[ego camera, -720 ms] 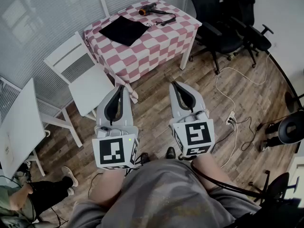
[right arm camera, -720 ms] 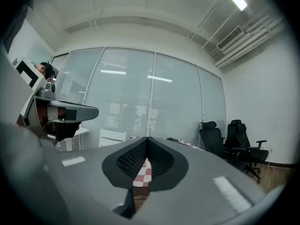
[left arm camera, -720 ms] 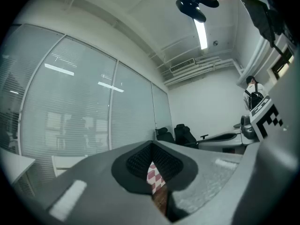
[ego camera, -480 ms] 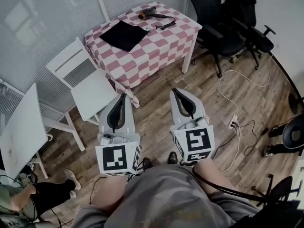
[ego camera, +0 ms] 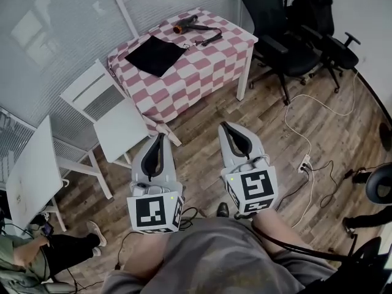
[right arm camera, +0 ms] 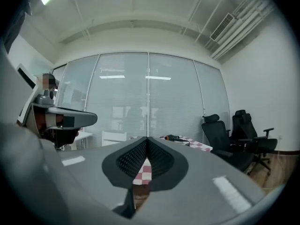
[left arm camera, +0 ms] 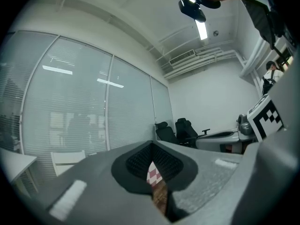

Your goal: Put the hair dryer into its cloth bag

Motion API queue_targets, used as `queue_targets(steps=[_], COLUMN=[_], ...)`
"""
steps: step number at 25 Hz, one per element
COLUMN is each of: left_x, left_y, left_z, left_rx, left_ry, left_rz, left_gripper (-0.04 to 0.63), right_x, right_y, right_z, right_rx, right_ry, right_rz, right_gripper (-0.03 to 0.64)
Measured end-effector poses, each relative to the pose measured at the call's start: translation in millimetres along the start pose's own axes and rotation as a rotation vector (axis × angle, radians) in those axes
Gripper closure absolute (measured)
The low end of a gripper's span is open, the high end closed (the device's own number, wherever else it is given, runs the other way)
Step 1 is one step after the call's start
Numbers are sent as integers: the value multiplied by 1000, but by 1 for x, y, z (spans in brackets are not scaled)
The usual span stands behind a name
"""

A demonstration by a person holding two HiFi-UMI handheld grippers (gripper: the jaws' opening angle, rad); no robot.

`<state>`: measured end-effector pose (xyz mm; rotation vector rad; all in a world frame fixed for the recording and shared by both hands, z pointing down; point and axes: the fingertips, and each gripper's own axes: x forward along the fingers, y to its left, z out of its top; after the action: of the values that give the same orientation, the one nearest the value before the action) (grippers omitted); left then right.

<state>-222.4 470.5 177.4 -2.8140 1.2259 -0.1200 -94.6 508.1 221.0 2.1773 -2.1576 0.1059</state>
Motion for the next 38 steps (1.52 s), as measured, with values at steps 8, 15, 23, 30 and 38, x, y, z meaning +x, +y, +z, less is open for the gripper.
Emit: queue_targets(steps=[8,15,23,30,38], left_x=[36,102,199,270,320], left_y=[8,41,98,145,161], left_z=[-6,-35,-54,-48,-40], left_rx=[-1,-38,-39,-8,4], left_ry=[19,54,87,49,20], left_rz=[17,0,-53,-88,-123], left_gripper=[595,595,595,595,594], right_x=[35,103,216,299,340], right_y=[-16,-30,-47,-55,-73], right_z=[-3,-21,-23,6,39], right_rx=[-14,-23,-17,-53,-108], right_ry=[10,64,112,93,51], right_rz=[20,20,5,-2,-22], right_gripper=[586,584,584,586,586])
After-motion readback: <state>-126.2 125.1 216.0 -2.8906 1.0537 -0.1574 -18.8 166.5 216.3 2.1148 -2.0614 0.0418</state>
